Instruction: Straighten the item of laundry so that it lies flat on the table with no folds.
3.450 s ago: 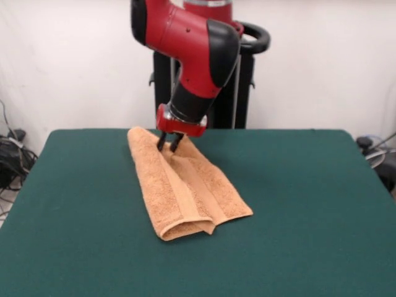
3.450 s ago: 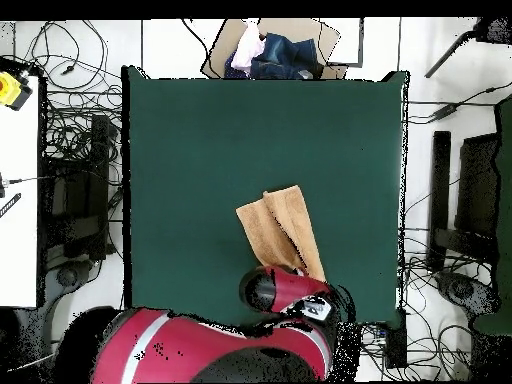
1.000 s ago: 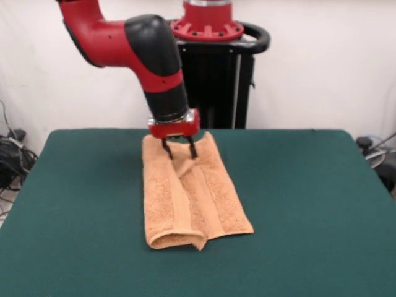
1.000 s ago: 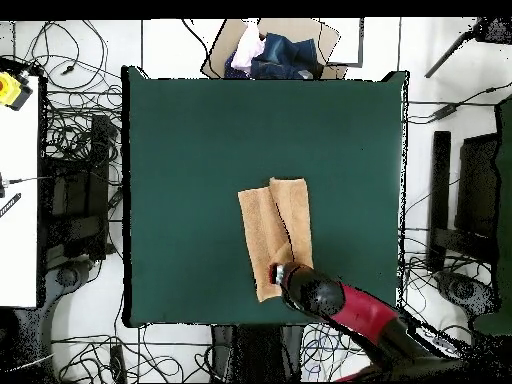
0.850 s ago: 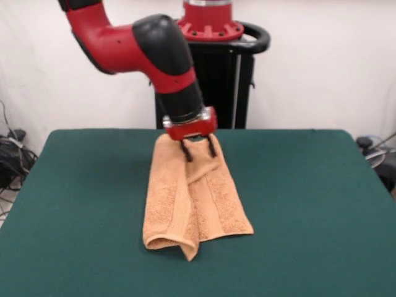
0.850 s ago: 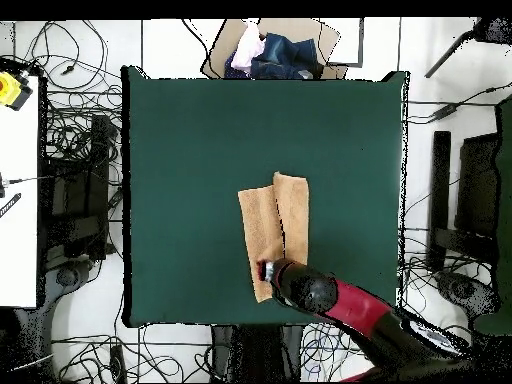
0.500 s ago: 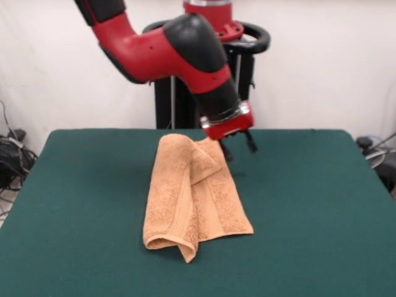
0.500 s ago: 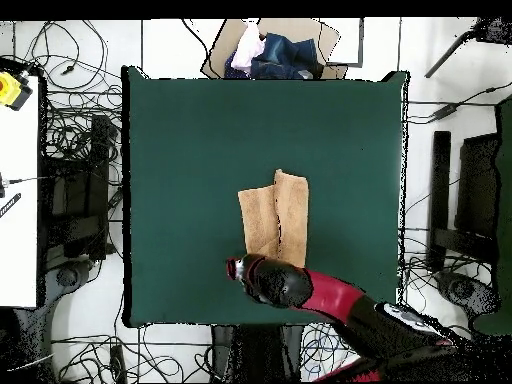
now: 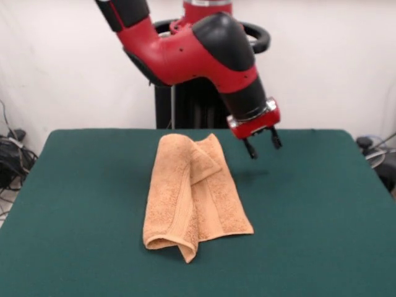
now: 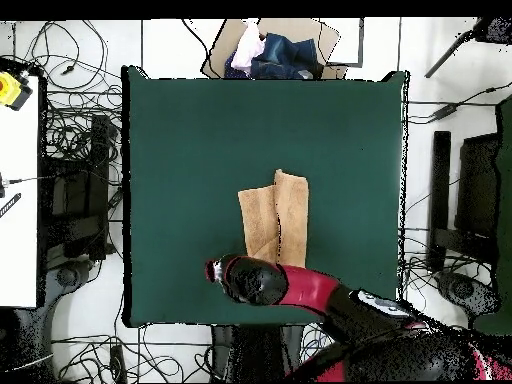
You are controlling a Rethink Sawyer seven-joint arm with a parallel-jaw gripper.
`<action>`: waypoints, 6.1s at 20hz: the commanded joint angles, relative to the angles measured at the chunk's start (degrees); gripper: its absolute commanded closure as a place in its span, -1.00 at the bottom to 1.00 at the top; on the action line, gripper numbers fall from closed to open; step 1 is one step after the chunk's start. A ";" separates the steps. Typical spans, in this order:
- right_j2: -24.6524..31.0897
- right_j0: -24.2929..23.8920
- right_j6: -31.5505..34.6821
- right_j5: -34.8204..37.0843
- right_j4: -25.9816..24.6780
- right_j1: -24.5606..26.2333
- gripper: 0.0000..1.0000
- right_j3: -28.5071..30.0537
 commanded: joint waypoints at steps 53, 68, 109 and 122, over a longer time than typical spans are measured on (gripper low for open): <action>-12.84 0.27 -5.20 25.08 -8.81 -19.04 -1.00 -24.14; -14.73 5.09 -1.13 25.70 -12.11 -4.48 -1.00 -38.76; -18.98 15.40 -4.58 38.09 -15.54 23.93 -1.00 -77.26; -12.25 10.48 -6.31 45.48 -6.26 22.13 -1.00 -66.82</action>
